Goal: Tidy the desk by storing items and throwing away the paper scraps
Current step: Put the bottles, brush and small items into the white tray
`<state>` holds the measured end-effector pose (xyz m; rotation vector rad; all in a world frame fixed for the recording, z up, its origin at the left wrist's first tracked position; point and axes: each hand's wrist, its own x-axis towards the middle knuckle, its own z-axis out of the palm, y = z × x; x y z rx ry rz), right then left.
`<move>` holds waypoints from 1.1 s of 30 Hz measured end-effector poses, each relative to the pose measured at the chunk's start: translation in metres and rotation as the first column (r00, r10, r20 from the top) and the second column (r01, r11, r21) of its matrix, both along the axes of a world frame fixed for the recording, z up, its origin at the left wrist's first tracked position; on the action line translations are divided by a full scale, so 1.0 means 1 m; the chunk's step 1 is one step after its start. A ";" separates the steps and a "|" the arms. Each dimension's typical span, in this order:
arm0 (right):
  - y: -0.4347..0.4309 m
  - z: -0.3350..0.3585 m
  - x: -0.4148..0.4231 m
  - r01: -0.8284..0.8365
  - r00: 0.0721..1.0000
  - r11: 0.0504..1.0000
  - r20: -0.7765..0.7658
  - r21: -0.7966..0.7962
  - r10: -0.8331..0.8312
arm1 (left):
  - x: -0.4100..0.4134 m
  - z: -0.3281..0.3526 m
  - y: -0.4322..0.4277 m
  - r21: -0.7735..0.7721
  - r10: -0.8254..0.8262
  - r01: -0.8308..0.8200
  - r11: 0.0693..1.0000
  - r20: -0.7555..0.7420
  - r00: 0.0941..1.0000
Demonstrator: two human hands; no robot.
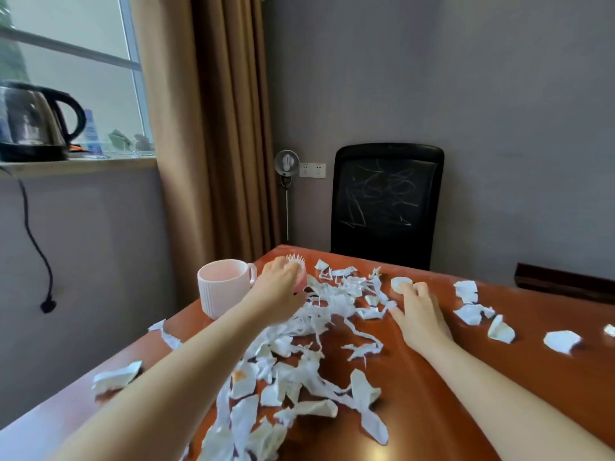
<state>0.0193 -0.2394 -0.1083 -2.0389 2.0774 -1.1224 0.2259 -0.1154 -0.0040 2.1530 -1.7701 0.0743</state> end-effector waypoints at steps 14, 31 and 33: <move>-0.033 0.034 0.005 -0.225 0.928 0.969 -0.279 0.105 0.246 | 0.020 -0.027 -0.108 0.139 0.201 -0.208 0.968 0.060 0.978; -0.009 0.041 -0.017 -0.436 0.900 0.891 0.064 0.129 0.431 | -0.005 0.026 -0.079 -0.161 -0.027 -0.026 0.987 -0.317 0.948; -0.001 0.047 -0.023 -0.443 0.896 0.883 0.089 0.155 0.435 | -0.013 0.037 -0.070 -0.210 -0.099 0.025 0.977 -0.349 0.932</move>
